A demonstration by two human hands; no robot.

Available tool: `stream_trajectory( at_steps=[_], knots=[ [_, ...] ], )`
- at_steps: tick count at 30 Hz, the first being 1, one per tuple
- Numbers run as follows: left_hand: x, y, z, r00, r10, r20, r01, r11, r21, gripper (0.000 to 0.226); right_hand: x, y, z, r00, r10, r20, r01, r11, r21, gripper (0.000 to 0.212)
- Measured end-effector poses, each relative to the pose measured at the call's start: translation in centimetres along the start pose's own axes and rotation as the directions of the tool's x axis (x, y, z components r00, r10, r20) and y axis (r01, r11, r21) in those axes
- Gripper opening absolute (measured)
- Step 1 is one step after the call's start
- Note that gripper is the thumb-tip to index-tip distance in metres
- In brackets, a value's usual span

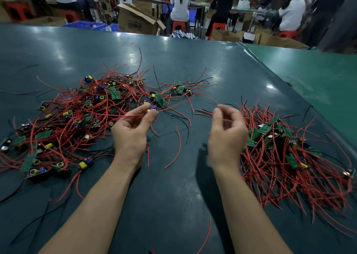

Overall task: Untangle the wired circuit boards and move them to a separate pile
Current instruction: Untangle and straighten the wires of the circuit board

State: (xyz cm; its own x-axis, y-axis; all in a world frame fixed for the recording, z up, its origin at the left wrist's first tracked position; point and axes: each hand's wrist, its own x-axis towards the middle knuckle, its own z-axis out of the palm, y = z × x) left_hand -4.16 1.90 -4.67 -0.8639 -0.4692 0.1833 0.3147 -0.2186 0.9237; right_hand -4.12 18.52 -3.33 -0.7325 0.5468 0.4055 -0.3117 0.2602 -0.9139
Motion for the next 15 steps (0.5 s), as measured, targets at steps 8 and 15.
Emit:
stream_trajectory(
  at_steps=[8,15],
  knots=[
    [-1.3,-0.1,-0.1,0.892,0.36,0.272,-0.442,0.82,0.363,0.04,-3.6,-0.5,2.1,0.727,-0.283,0.626,0.295,0.952,0.087,0.041],
    [-1.8,0.6,-0.4,0.636,0.658,0.404,-0.762,0.453,0.462,0.016,-3.1,-0.7,1.7,0.827,-0.252,0.502,0.169,0.964,0.207,0.014]
  ],
)
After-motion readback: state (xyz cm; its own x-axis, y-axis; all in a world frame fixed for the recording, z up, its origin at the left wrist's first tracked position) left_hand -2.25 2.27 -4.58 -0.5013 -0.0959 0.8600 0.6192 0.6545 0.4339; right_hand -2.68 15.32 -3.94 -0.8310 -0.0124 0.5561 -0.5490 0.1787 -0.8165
